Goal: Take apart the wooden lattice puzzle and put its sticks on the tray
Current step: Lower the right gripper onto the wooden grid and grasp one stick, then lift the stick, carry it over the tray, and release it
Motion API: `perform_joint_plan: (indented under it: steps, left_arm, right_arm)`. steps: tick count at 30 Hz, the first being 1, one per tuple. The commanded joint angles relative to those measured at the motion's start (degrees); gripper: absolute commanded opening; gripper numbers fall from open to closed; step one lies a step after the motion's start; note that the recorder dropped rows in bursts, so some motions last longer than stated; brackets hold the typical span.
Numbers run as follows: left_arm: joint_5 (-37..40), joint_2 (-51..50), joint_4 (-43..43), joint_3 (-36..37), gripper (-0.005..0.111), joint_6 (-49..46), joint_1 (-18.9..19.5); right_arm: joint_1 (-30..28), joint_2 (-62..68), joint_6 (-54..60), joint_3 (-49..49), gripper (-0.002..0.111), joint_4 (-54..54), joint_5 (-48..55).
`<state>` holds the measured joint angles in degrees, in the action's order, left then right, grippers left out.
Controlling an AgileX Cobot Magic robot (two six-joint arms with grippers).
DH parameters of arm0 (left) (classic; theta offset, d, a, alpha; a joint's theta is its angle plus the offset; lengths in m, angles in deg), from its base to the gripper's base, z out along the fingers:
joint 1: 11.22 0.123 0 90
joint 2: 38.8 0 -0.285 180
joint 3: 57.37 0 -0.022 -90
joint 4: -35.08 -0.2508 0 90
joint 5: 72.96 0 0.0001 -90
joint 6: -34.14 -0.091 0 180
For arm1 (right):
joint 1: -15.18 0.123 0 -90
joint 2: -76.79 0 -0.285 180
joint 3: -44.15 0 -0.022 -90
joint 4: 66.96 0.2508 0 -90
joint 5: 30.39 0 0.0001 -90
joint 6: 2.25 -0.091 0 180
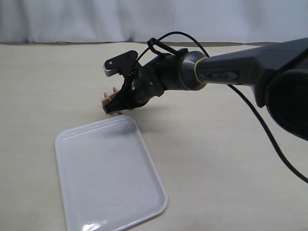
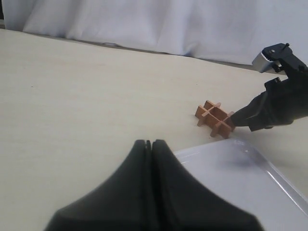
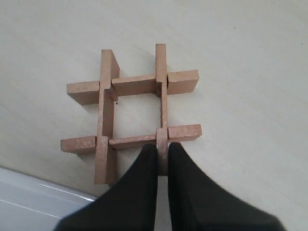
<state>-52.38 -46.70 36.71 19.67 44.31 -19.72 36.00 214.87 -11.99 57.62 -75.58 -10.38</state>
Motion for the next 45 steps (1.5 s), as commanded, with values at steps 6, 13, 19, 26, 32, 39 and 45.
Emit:
perform_joint_plan:
  steps: [6,13,19,26,32,39,45]
  left_arm:
    - [-0.8,0.1,0.4,0.2,0.000,-0.1,0.1]
    - [-0.8,0.1,0.4,0.2,0.000,-0.1,0.1]
    - [-0.8,0.1,0.4,0.2,0.000,-0.1,0.1]
    - [-0.8,0.1,0.4,0.2,0.000,-0.1,0.1]
    - [-0.8,0.1,0.4,0.2,0.000,-0.1,0.1]
    - [-0.8,0.1,0.4,0.2,0.000,-0.1,0.1]
    - [-0.8,0.1,0.4,0.2,0.000,-0.1,0.1]
  right_arm:
    - [-0.2,-4.4,-0.1,-0.1,0.005,-0.4,0.8]
    - [0.6,-13.0,1.7,-0.8,0.005,0.2,10.5]
    - [7.1,-21.8,23.9,-14.2,0.004,22.5,12.5]
    - [12.6,-15.2,36.8,-21.1,0.004,50.5,2.3]
    - [14.6,-12.3,35.3,-20.6,0.012,51.7,-4.9]
    - [14.6,-12.5,34.8,-20.6,0.053,51.3,-5.3]
    - [14.4,-17.0,37.2,-18.6,0.063,46.0,-1.1]
